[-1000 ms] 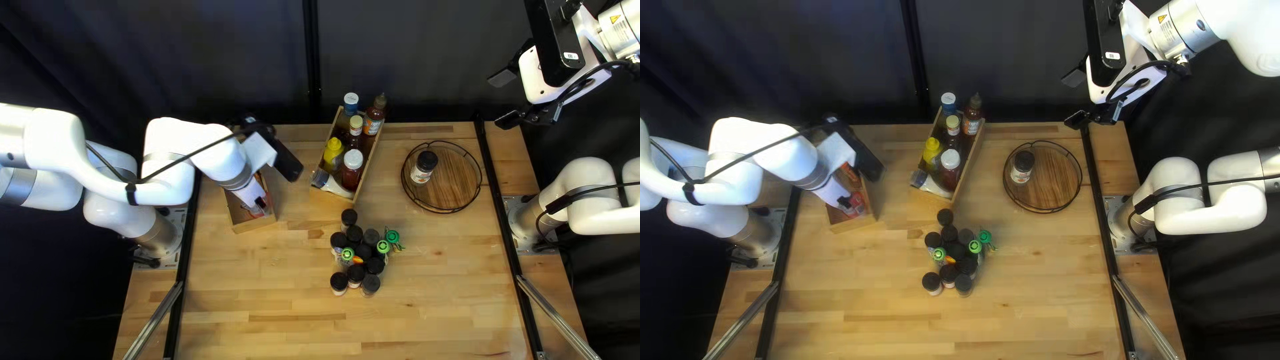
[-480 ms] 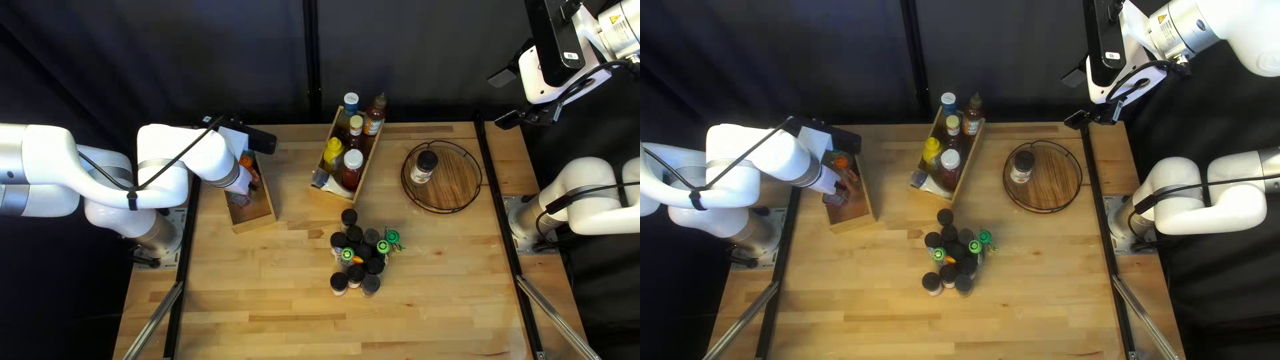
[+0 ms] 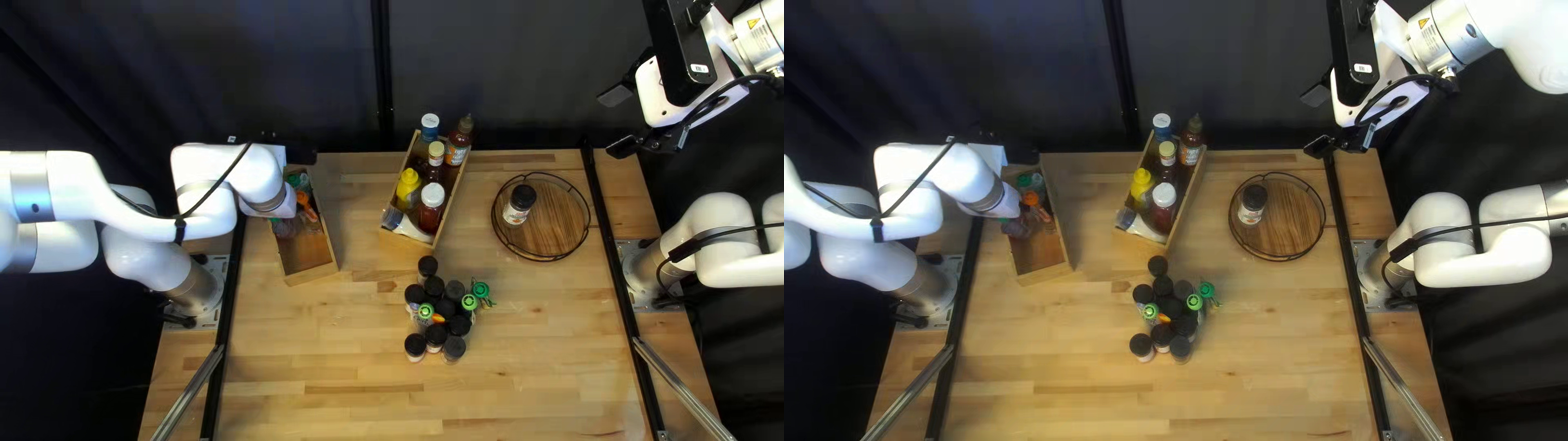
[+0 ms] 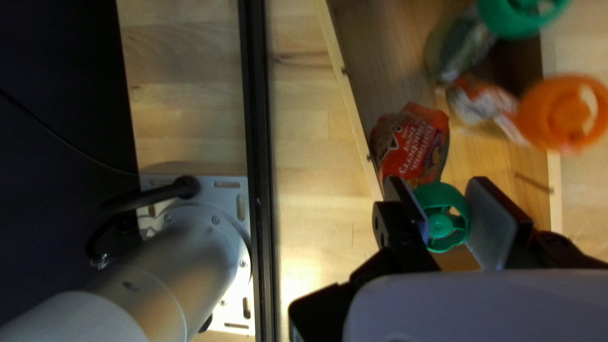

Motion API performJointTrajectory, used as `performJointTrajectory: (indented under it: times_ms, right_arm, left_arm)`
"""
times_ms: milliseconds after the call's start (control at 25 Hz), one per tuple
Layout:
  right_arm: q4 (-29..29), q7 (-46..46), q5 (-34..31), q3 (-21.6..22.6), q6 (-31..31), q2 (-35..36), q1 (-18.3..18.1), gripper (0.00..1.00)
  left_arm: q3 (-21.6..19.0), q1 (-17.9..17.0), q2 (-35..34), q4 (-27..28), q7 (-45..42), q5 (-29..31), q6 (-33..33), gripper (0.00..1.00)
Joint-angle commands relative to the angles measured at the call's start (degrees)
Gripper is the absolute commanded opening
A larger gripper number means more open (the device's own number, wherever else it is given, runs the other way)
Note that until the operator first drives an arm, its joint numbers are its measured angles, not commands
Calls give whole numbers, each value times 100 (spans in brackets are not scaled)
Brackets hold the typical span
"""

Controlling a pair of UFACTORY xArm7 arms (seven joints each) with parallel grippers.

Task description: Separate condiments, baby food and spices and place it in 3 different racks/containers

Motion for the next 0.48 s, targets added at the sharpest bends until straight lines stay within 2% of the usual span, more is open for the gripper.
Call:
performJointTrajectory:
  times_ms: [40, 80, 160, 200, 240, 480]
  right_arm:
    - [0, 0, 0, 0, 0, 0, 0, 100]
    - [0, 0, 0, 0, 0, 0, 0, 100]
    - [0, 0, 0, 0, 0, 0, 0, 100]
    - [0, 0, 0, 0, 0, 0, 0, 100]
    - [0, 0, 0, 0, 0, 0, 0, 100]
    - [0, 0, 0, 0, 0, 0, 0, 100]
  left_arm:
    - [126, 297, 417, 33, -7, 267, -389, 0]
    - [123, 337, 522, 46, -39, 306, -453, 0]
    - [111, 398, 649, 78, -92, 368, -501, 10]
    - [110, 399, 647, 84, -89, 371, -485, 47]
    - [112, 366, 565, 91, -61, 332, -402, 98]
    - [-108, 43, 85, 221, -106, 66, 211, 100]
